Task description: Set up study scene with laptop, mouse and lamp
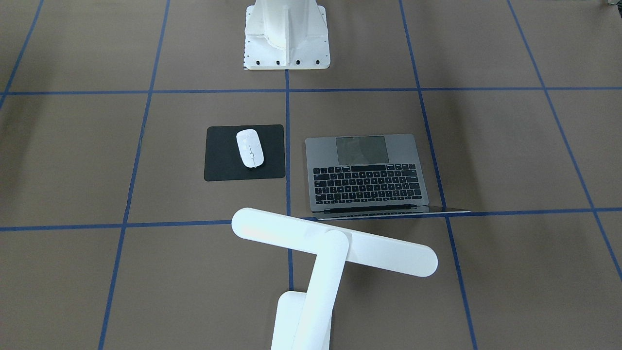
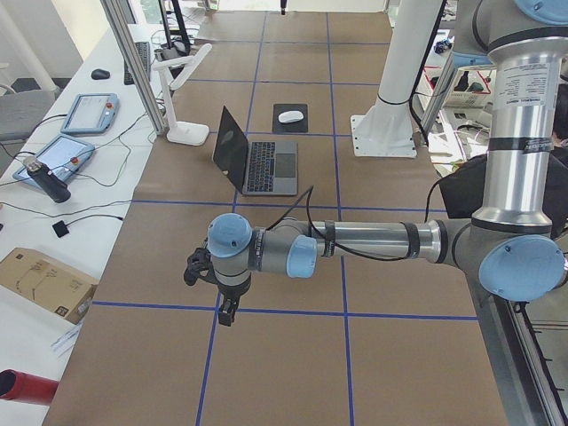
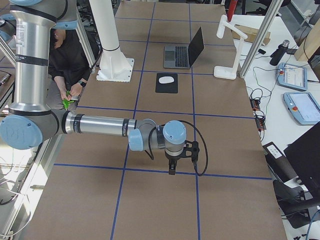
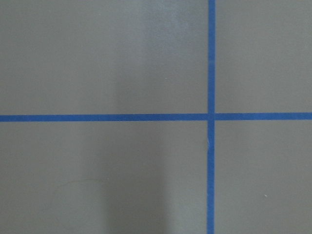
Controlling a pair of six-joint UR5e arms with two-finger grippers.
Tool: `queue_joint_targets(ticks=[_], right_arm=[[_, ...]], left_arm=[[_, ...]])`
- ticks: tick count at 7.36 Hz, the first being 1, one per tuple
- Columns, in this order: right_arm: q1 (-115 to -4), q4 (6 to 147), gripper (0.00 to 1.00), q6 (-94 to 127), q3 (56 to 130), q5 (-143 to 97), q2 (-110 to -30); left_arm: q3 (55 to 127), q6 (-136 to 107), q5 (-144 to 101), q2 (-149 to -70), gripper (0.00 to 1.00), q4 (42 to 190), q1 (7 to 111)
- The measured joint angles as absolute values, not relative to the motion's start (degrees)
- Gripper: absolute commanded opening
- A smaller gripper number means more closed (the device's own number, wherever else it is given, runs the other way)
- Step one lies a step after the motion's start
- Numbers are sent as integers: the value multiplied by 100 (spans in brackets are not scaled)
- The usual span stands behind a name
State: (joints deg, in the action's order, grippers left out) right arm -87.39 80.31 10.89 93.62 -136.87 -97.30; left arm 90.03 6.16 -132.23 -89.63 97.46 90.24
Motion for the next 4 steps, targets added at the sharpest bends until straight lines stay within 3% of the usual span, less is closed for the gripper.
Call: queue_joint_targets(ticks=[4], right_arm=[[-8883,9084,100,1073,9566,-13653,-9637]], left_arm=[[8965,403,-12998,-8960,99,9686,9024]])
